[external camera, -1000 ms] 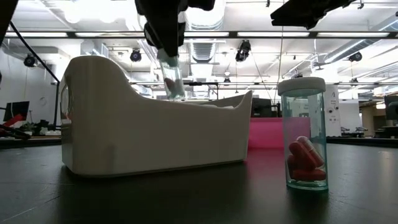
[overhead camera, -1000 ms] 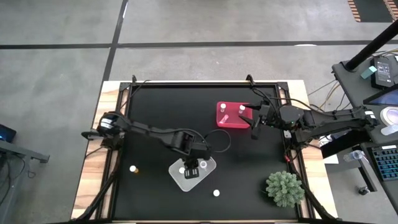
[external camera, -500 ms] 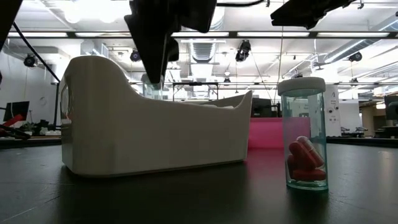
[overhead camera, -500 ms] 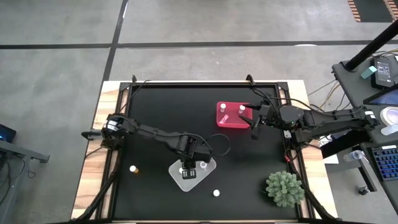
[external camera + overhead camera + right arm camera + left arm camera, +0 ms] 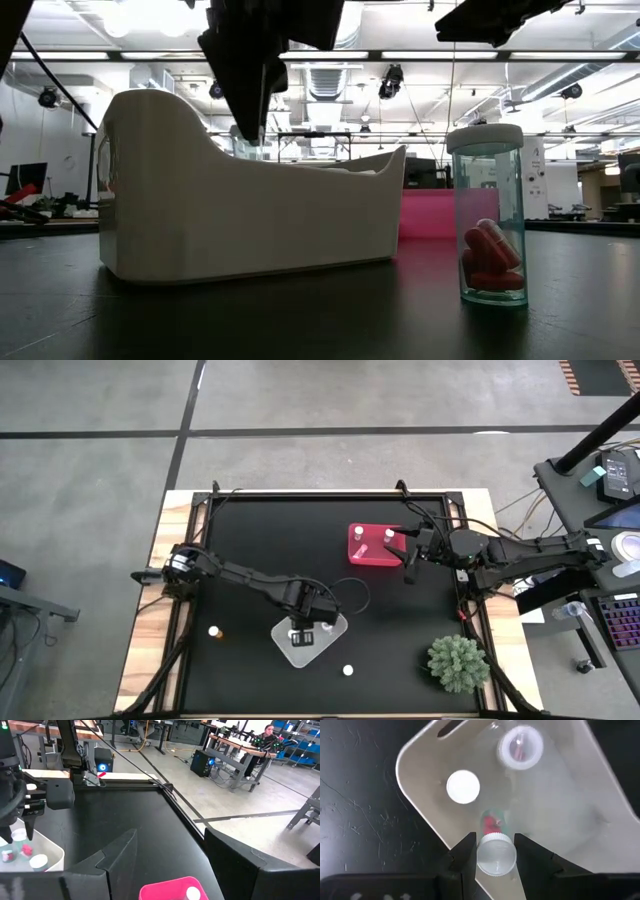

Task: Pick and place medicine bottles into bin by pill shape (circle, oval)
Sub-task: Put the left blue capsule bottle into the white bin

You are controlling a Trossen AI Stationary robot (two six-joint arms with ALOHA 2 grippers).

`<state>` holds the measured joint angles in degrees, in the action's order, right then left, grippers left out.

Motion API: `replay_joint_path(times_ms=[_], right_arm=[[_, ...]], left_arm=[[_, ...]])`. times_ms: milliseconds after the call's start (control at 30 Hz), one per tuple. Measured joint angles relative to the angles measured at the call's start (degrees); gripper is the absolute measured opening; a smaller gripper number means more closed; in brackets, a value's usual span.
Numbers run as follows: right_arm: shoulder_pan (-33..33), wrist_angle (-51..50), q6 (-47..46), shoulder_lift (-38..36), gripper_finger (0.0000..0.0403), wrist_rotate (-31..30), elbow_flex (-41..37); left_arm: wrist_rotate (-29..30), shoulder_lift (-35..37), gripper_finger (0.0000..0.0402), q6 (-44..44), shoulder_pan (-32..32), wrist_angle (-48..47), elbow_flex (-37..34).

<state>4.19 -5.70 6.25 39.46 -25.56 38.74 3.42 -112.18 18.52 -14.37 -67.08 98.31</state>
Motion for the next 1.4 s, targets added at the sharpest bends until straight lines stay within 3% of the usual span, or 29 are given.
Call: replay_joint_path(times_ms=[1167,1400], right_arm=[[0.0,-0.01,0.4,0.02,0.0224,-0.02,-0.07],[0.01,-0.01,0.4,0.02,0.0224,-0.01,-0.11]], left_arm=[[-0.35,-0.17,0.0101,-0.92,-0.39,8.21,-6.5],[-0.35,-0.17,0.0135,-0.92,-0.37,8.29,-6.5]])
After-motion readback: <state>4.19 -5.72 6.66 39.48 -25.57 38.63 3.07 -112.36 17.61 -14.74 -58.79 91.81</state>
